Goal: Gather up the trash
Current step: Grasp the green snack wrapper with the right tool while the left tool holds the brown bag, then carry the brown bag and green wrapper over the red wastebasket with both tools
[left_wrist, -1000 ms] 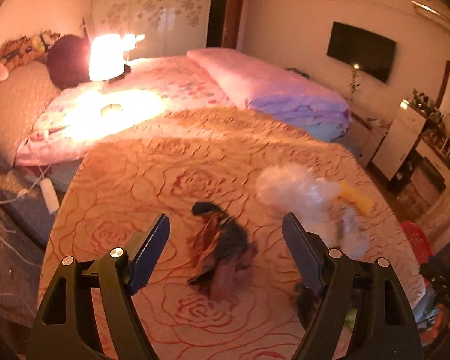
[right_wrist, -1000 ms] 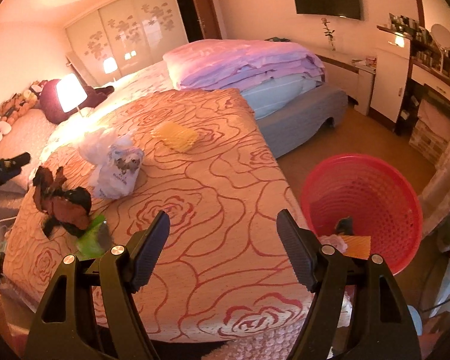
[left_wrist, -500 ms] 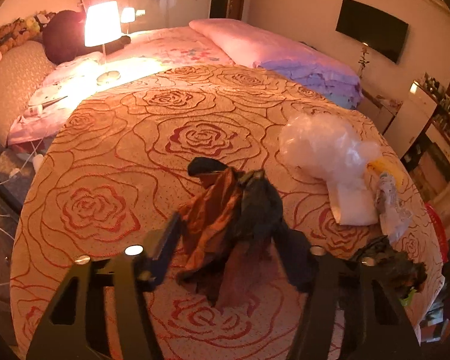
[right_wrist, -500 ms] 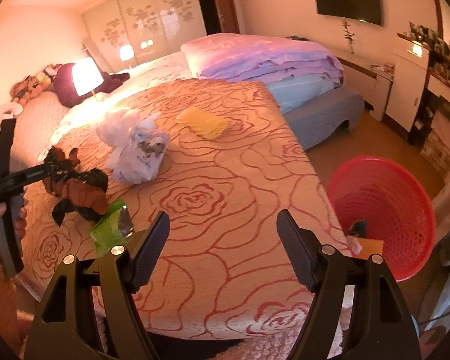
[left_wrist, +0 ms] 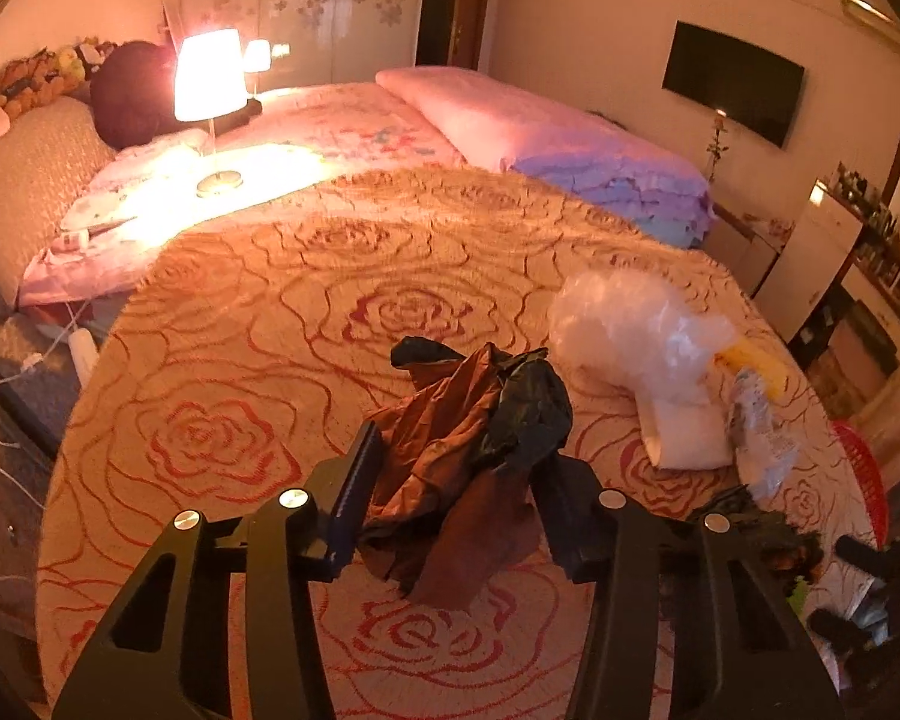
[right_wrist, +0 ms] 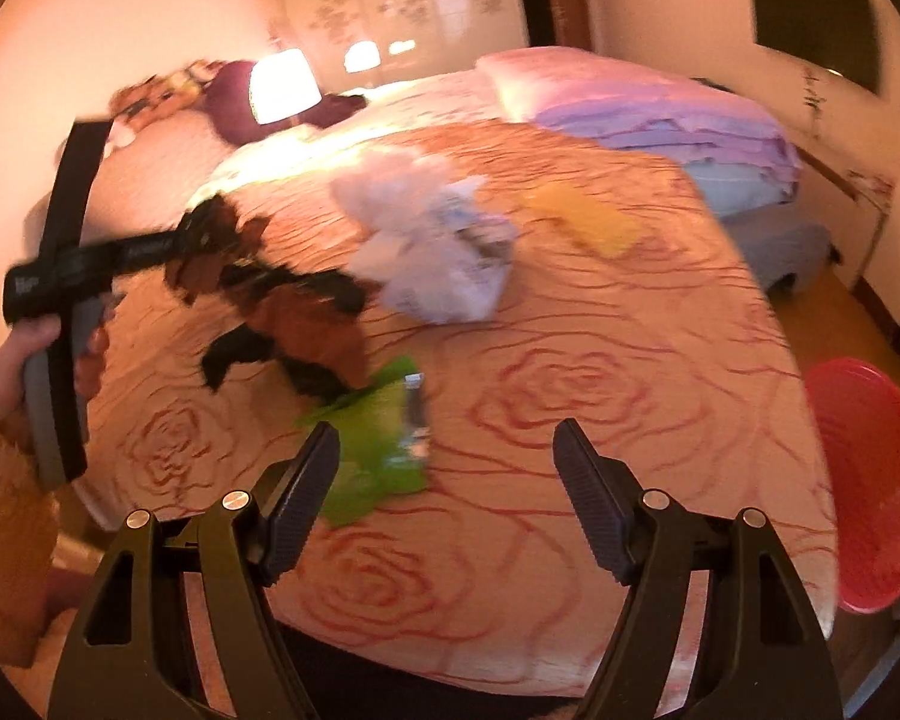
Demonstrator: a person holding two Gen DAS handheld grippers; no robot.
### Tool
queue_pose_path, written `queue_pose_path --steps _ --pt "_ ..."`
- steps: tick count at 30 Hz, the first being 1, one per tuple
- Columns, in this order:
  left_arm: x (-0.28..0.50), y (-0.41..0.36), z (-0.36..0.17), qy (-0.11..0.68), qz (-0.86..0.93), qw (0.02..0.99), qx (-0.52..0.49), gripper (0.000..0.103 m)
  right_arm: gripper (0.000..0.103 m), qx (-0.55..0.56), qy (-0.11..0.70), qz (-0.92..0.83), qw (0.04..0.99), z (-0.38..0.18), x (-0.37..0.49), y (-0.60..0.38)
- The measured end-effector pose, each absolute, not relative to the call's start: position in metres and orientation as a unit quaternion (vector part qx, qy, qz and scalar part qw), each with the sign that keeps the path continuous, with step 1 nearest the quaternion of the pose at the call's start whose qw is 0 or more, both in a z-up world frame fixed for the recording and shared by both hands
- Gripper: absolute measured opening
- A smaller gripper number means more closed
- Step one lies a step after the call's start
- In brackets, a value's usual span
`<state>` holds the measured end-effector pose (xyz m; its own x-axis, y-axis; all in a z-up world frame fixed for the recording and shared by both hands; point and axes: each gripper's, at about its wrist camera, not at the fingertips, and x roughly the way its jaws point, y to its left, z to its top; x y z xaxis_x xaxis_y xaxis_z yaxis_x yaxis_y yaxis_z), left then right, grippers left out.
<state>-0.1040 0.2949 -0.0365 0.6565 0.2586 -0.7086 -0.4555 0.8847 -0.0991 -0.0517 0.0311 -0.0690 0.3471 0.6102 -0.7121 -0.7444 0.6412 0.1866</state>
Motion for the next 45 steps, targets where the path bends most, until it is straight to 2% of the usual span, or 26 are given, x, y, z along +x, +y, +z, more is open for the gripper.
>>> queue_pose_path --steps 7,9,13,16,45 --pt "-0.109 0.287 -0.023 0.349 0.188 0.909 -0.13 0.047 0.071 -0.127 0.388 0.434 0.803 -0.078 -0.063 0.058" --pt "-0.107 0.285 -0.022 0.349 0.186 0.909 -0.13 0.047 0.068 -0.132 0.387 0.43 0.805 -0.08 -0.063 0.059" --pt "-0.106 0.282 -0.023 0.351 0.182 0.909 -0.129 0.047 0.049 -0.142 0.387 0.422 0.808 -0.083 -0.058 0.058" --pt "-0.106 0.28 -0.024 0.352 0.181 0.91 -0.128 0.047 0.043 -0.137 0.388 0.417 0.81 -0.083 -0.051 0.054" --pt "-0.092 0.22 0.006 0.332 0.115 0.932 -0.088 0.047 0.041 -0.05 0.36 0.308 0.879 -0.041 0.004 -0.015"
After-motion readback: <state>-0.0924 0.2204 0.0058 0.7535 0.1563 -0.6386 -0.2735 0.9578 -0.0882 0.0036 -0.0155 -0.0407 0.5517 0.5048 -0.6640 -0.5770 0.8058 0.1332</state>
